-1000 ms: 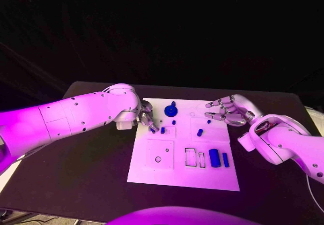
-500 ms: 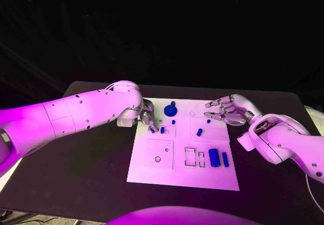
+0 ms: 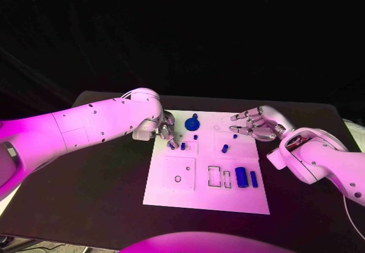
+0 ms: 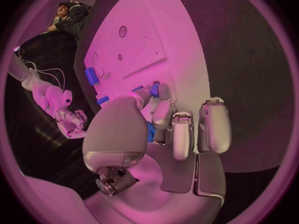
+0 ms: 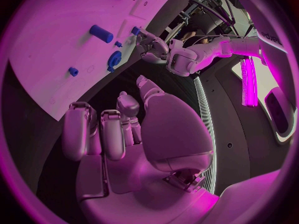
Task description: Assemble the parts on the task board
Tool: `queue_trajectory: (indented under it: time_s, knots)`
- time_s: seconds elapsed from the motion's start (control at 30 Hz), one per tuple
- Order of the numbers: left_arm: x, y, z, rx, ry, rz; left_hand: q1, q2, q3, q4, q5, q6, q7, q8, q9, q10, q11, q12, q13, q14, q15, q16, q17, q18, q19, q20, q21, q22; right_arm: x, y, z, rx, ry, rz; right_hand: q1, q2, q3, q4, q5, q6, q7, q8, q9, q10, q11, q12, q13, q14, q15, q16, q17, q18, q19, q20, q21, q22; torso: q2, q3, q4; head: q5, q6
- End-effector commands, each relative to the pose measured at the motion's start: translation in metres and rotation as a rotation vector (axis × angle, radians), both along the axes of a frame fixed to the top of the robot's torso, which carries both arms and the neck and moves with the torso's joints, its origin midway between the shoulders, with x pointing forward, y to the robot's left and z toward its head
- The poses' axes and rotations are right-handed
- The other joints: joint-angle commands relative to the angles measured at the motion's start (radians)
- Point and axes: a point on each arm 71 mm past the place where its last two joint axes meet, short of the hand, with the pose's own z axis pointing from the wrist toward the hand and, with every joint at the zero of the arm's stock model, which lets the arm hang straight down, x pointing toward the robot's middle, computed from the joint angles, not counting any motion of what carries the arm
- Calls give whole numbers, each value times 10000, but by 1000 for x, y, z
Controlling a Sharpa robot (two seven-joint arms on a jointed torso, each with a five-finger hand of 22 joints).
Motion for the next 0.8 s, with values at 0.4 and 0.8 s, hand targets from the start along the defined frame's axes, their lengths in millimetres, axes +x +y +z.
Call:
queue_trajectory:
  time_s: [0.4, 0.8]
  knots:
    - [-5, 0, -9, -276, 868, 213, 253, 221, -146, -128, -9, -31, 2, -151, -45, 1, 27, 61, 79, 1053, 11, 31, 2635, -61, -15, -27, -48, 731, 0, 1, -1, -61, 77, 130, 13, 96, -76, 7, 64, 74, 4, 33, 8, -34, -56, 5, 9, 673, -34, -50, 947, -22, -47, 0, -61, -14, -17, 4, 9, 27, -23]
    - [-6, -1, -8, 107, 662, 25, 329, 178, -632, -232, -11, 9, 20, -391, -203, -18, 42, 17, 38, 1053, 22, 31, 2635, -55, -30, -17, -82, 719, 0, 1, -1, -65, 85, 133, 13, 96, -76, 7, 64, 74, 4, 33, 8, -34, -56, 5, 9, 673, -34, -50, 947, -22, -47, 0, -61, -14, -6, -3, 2, 45, -27]
